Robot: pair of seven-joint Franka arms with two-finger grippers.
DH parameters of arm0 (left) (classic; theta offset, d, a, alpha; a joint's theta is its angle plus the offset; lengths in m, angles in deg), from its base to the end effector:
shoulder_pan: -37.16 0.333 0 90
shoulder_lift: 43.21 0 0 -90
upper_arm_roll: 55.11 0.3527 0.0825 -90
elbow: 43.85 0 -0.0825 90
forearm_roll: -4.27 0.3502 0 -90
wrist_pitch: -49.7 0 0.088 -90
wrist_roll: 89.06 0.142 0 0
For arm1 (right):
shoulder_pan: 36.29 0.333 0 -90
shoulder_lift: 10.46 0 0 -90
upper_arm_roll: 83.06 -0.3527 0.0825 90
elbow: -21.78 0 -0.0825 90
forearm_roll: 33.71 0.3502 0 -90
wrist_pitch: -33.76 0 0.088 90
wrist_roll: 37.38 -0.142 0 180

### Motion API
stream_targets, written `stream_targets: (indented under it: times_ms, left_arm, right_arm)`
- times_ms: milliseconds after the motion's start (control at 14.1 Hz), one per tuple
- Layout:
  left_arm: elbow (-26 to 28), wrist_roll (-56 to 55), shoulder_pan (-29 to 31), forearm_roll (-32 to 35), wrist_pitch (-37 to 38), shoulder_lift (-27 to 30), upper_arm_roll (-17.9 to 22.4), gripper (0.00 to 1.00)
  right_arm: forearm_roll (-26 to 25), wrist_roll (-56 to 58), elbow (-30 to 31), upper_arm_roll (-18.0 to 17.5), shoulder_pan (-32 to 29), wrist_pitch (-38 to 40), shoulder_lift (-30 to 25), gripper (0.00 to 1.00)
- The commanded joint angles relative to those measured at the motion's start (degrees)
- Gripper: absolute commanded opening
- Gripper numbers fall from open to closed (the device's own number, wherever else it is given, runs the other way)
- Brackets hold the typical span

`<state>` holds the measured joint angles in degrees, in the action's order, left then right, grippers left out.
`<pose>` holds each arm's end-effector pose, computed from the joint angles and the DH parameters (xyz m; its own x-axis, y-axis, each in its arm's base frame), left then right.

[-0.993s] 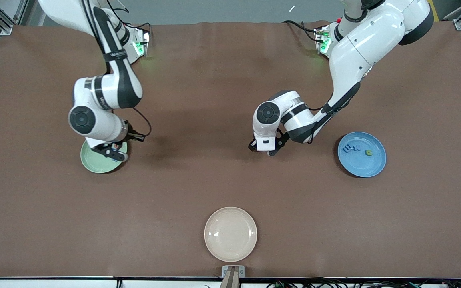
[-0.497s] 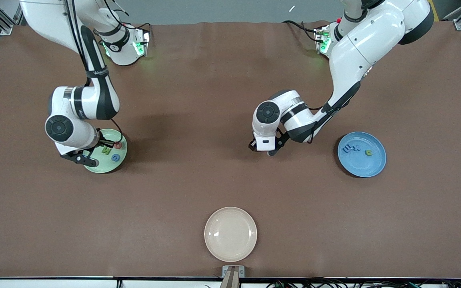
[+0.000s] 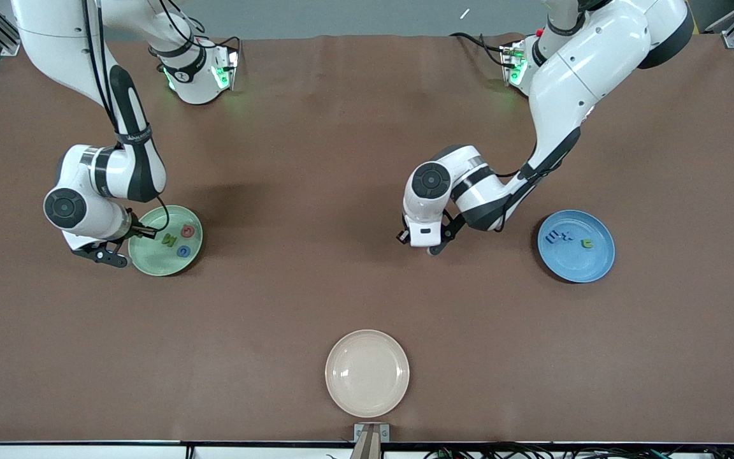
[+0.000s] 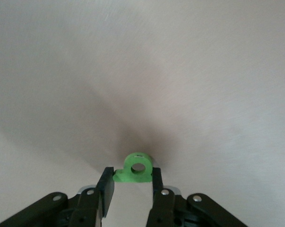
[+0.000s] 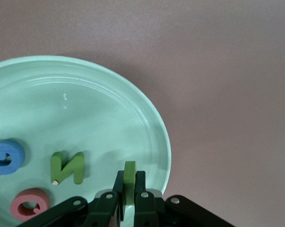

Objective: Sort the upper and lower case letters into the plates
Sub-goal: 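Drop the B in the green plate while the left gripper grasps the green letter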

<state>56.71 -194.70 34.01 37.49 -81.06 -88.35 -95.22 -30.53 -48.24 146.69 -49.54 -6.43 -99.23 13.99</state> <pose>0.5227 -0.3890 0.2112 0.6724 0.7385 -0.0508 0.7382 -0.6740 -0.0285 0.5220 -0.0317 0.2352 0.9426 -0.2903 -0.1647 -0.2489 -0.9401 0.2330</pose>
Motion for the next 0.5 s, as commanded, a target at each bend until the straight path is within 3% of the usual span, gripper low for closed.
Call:
stream_targets:
  times_ms: [0, 426]
  left_arm:
    - [0.1, 3.7, 1.0, -1.0, 0.6, 4.1, 0.4, 0.12]
    - [2.6, 15.4, 10.8, -1.0, 7.8, 7.8, -5.3, 0.10]
  right_arm:
    - [-0.2, -0.1, 0.6, -0.8, -0.2, -1.0, 0.4, 0.06]
    - [-0.1, 0.0, 0.4, -1.0, -0.2, -1.0, 2.7, 0.14]
